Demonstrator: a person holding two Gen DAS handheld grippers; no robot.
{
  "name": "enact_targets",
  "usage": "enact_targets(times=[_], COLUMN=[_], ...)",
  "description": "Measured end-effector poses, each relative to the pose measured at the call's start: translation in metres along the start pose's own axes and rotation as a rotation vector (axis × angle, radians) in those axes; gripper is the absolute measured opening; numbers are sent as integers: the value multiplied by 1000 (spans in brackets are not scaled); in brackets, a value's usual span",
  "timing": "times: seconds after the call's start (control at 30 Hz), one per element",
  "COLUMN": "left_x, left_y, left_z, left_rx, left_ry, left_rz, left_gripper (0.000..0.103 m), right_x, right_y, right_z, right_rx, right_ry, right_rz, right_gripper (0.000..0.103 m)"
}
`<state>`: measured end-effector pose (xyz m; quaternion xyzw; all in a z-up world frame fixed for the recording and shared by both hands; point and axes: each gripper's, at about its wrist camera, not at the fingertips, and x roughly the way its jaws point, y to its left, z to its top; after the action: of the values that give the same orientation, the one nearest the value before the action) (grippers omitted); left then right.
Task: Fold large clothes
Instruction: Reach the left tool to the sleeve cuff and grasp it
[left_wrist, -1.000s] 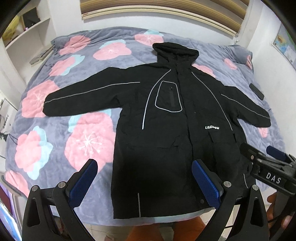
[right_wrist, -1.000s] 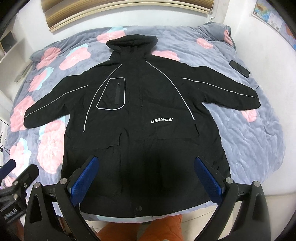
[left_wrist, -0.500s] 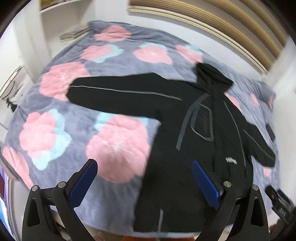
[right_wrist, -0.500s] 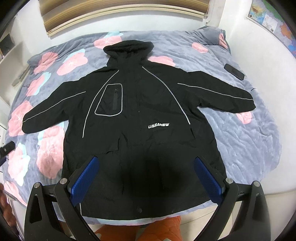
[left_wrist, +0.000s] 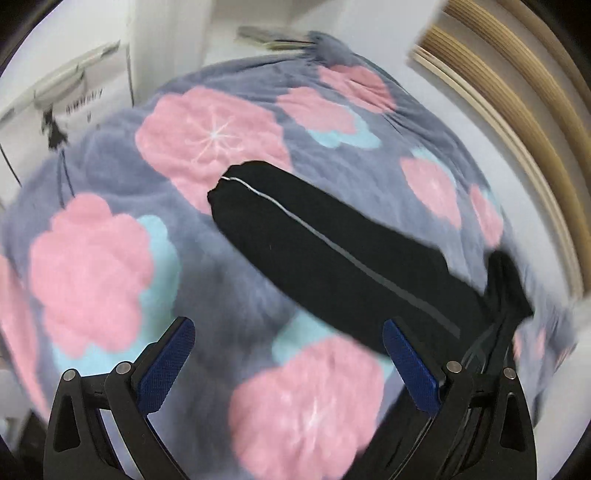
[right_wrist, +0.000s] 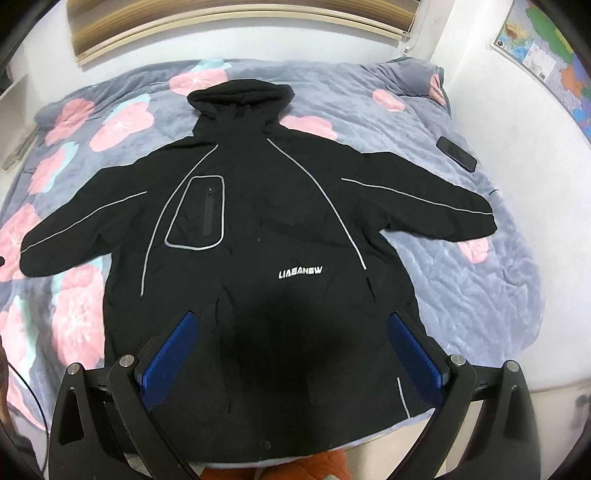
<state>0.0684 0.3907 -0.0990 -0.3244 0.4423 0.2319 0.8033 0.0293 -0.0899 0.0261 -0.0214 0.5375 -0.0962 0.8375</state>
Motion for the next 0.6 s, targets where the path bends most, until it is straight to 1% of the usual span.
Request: enact_targets(times=[0.1, 0.17, 0.23, 0.3, 0.4, 0.5, 0.6], left_x=[35, 52, 68, 86, 111, 136, 155], left_y=[18, 30, 42, 55, 72, 82, 82], left_z=[25, 37, 47, 58, 65, 71, 74], left_rx=[-100, -159, -215, -265, -322, -359, -360], left_ry=[9, 5, 0, -8, 4, 21, 35], left_rz=[-22, -35, -22, 10, 47, 41, 30], left_gripper=[101, 102, 101, 102, 102, 102, 101], right_x=[13, 23, 32, 42, 57, 70, 79], right_y=[5, 12, 22, 35, 59, 84, 99], right_z=[15, 25, 34, 42, 50, 60, 68], right_rx=[0, -12, -34, -68, -132, -198, -234], right_ry=[21, 37, 49, 65, 96, 112, 120], right_rz=[-7, -11, -11, -10, -5, -14, -6], right_gripper=[103, 103, 103, 103, 103, 103, 103])
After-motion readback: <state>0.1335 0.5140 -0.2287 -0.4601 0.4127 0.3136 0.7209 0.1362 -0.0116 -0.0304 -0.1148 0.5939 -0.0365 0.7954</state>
